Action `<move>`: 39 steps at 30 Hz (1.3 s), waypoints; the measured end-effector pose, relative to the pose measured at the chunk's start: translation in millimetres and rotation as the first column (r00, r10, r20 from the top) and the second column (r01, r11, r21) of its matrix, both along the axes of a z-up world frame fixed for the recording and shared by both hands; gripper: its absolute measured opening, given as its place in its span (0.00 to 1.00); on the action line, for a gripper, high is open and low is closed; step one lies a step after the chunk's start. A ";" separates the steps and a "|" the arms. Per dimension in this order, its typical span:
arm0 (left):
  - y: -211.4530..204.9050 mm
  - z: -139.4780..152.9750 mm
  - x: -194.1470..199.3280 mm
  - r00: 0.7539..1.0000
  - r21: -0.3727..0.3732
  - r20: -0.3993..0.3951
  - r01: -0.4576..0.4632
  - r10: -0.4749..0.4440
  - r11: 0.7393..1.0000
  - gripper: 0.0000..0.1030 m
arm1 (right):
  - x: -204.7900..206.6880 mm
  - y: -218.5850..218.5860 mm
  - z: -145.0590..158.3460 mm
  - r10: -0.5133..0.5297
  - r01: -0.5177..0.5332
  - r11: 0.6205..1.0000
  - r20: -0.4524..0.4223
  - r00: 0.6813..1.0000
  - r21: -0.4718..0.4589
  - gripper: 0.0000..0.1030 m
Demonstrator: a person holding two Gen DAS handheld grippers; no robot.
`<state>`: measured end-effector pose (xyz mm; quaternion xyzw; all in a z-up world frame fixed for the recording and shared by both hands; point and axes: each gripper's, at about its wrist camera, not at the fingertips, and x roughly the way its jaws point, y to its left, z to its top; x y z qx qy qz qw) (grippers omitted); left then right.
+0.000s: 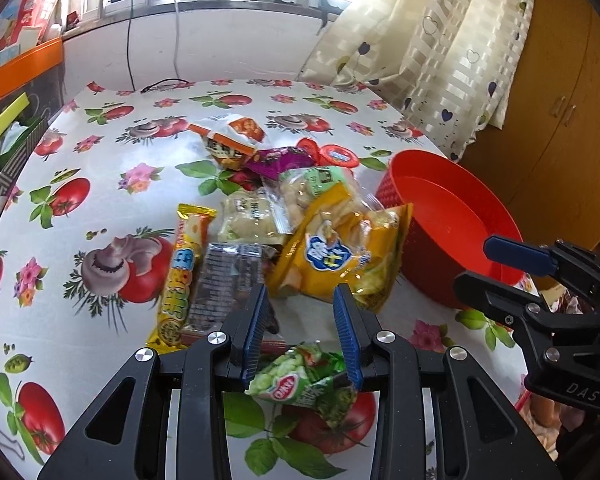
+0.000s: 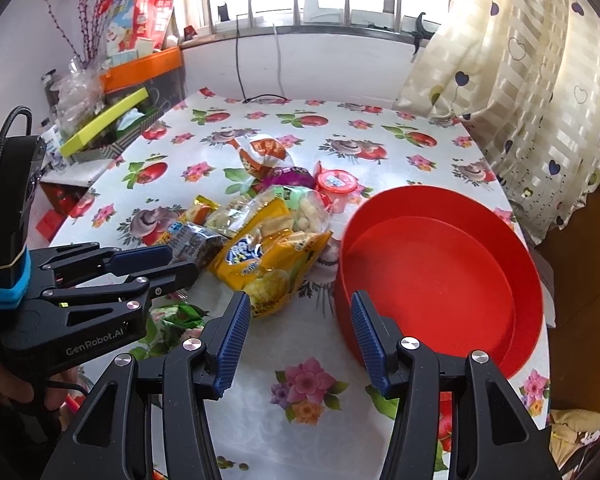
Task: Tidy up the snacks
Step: 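Move the left tool toward the yellow wafer stick in the pile, then close the left tool on the yellow wafer stick while the right tool approaches the yellow chip bag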
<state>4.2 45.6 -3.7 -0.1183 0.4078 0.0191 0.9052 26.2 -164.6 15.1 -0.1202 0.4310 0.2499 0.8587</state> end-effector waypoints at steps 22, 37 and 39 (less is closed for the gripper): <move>53.9 -17.0 -7.1 0.998 -0.058 -0.020 -0.058 0.057 0.997 0.34 | 9.2 31.2 -14.4 0.037 -0.035 0.999 -0.079 0.996 0.021 0.53; 69.1 -24.4 -5.9 0.998 -0.070 -0.026 -0.051 0.049 0.996 0.37 | 16.9 40.8 -33.6 0.032 -0.030 0.999 -0.149 0.988 0.017 0.53; 69.5 -24.8 -5.0 0.999 -0.069 -0.025 -0.049 0.048 0.996 0.37 | 18.6 42.2 -36.6 0.032 -0.029 0.999 -0.160 0.987 0.019 0.53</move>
